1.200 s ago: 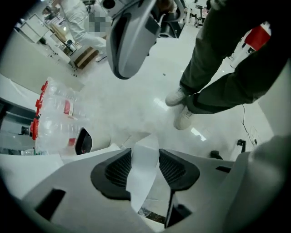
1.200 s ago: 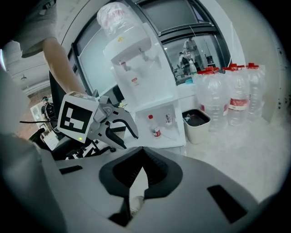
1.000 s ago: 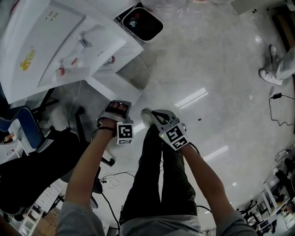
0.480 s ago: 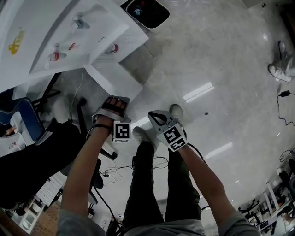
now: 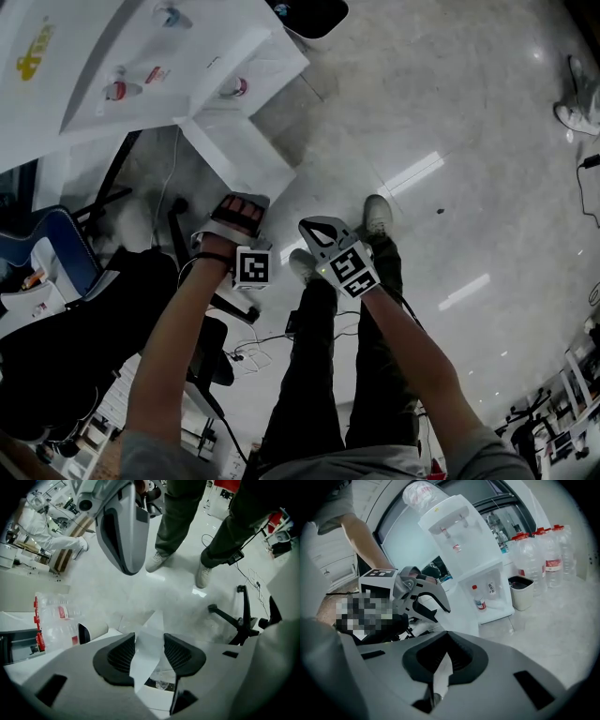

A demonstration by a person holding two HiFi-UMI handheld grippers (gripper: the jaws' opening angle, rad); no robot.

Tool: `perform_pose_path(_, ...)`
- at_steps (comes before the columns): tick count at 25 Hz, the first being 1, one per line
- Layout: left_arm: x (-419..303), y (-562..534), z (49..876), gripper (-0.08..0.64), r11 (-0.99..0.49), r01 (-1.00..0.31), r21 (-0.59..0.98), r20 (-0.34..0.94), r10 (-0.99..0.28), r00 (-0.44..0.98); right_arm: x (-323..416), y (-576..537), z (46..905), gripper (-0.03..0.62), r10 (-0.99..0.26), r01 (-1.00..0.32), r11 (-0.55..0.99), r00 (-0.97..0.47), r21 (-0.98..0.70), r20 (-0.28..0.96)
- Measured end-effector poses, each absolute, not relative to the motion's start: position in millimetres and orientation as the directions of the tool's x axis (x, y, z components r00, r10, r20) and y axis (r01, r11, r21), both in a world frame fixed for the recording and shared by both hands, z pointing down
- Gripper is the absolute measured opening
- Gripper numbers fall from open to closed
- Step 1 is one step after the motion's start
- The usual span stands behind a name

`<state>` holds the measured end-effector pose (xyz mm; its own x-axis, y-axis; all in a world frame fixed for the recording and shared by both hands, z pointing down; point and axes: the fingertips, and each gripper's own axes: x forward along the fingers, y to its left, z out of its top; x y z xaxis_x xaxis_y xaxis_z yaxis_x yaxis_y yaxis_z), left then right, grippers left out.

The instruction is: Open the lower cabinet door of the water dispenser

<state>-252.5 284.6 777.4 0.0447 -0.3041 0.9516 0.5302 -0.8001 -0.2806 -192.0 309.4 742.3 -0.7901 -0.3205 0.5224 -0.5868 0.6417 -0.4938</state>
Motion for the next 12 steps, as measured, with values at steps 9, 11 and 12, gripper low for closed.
perform_pose_path(9,-299,313,780,0.187,-0.708,0.652,-0.27,0.951,-0.302,0.067,-239,341,743,0.009,-0.348,-0.607,0.625,-0.779,-0.491,0.522)
perform_pose_path(11,-310,317,781,0.187,-0.682,0.682,-0.265,0.951,-0.303,0.066,-249,346,744,0.009,-0.357,-0.616,0.617,-0.773,-0.489,0.524)
perform_pose_path(12,-316,320,782,0.187,-0.669,0.696,-0.26,0.951,-0.303,0.064,-253,348,744,0.009,-0.362,-0.621,0.613,-0.771,-0.489,0.524)
